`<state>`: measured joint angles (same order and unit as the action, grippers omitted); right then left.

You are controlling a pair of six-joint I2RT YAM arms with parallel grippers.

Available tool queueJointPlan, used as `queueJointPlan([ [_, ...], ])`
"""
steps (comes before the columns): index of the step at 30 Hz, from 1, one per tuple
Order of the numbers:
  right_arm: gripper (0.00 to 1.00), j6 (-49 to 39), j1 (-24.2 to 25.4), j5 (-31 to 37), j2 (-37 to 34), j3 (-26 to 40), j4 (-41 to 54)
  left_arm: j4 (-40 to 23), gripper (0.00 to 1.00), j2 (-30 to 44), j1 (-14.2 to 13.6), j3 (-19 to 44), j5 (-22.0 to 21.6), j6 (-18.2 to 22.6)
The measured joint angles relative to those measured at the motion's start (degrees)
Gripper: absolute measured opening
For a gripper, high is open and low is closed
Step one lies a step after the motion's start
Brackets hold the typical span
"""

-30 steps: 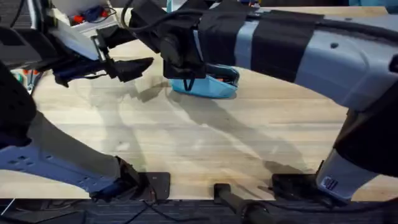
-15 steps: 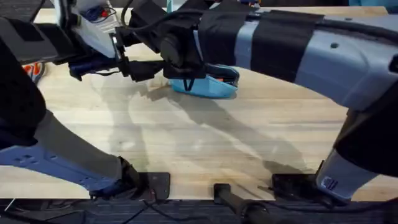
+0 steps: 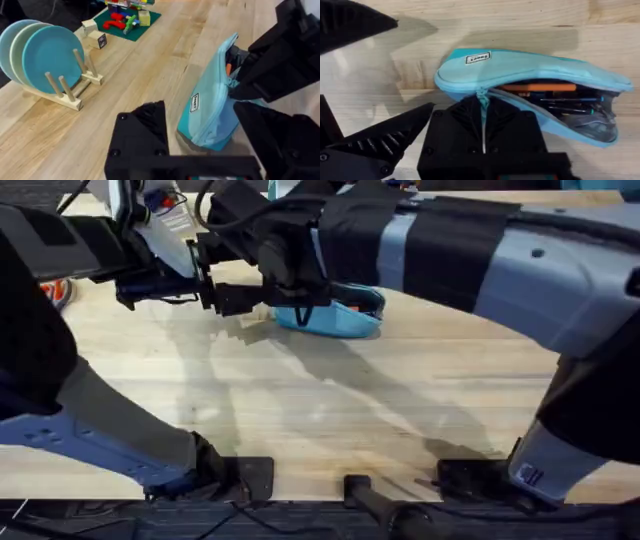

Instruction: Unzip the bag, pick up the pens from the table one at a time and place them inside, then zip the bag closed.

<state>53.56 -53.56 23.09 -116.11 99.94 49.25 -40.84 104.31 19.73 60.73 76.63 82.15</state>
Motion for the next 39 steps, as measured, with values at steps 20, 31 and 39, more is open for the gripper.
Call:
queueJointPlan([
  [20,0.031,0.0,0.0,0.0,0.0,0.0,0.0,-2.0,0.767,2.6,-3.5,0.0,-5.6,0.2],
  [31,0.032,0.0,0.0,0.0,0.0,0.0,0.0,-2.0,0.766,2.6,-5.6,0.0,-8.8,0.2],
  [39,0.032,0.0,0.0,0.0,0.0,0.0,0.0,-2.0,0.389,2.6,-5.6,0.0,-9.0,0.2],
])
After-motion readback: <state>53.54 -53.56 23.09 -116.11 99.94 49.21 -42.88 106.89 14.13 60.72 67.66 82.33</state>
